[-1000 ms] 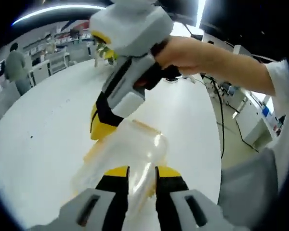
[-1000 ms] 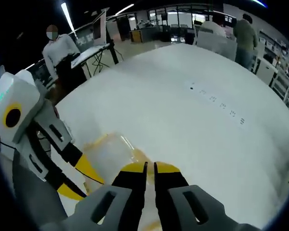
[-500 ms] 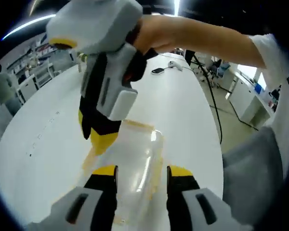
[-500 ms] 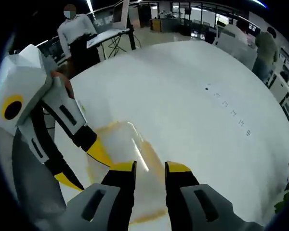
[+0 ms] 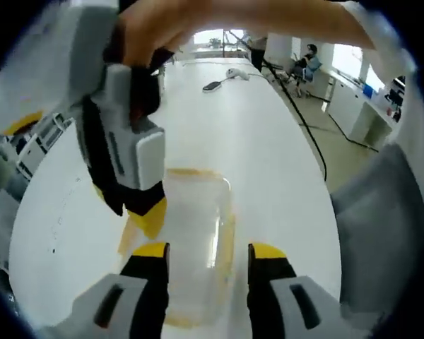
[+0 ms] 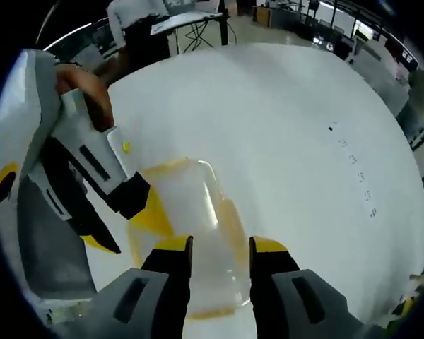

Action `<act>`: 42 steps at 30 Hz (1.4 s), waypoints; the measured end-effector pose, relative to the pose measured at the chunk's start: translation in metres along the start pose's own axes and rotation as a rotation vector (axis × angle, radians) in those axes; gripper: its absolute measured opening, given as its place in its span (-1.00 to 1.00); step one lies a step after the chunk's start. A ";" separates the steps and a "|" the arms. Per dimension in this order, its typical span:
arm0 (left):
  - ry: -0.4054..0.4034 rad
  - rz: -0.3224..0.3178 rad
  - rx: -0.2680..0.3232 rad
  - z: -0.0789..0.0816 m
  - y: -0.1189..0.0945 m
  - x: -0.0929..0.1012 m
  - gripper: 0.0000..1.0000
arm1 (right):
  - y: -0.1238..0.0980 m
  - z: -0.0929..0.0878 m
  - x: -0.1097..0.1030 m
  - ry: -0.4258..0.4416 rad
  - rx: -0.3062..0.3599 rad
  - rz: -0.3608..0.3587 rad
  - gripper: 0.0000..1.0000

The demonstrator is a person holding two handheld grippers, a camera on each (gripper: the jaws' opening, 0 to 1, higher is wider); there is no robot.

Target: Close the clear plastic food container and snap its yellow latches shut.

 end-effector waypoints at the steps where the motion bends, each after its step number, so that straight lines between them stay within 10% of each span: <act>1: 0.005 0.004 -0.009 -0.001 0.002 0.000 -0.22 | 0.001 0.001 -0.001 -0.005 -0.005 0.006 -0.43; 42: 0.164 0.211 -0.045 -0.004 0.014 -0.005 -0.29 | 0.008 0.001 -0.013 -0.109 -0.194 0.180 -0.45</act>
Point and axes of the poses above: the point that each gripper's makers call its tool centre point, and the gripper's own axes: y roughly forward along the fingers, x roughly to its right, z roughly out of its top, the point moved 2 cm from there along -y, roughly backward along the fingers
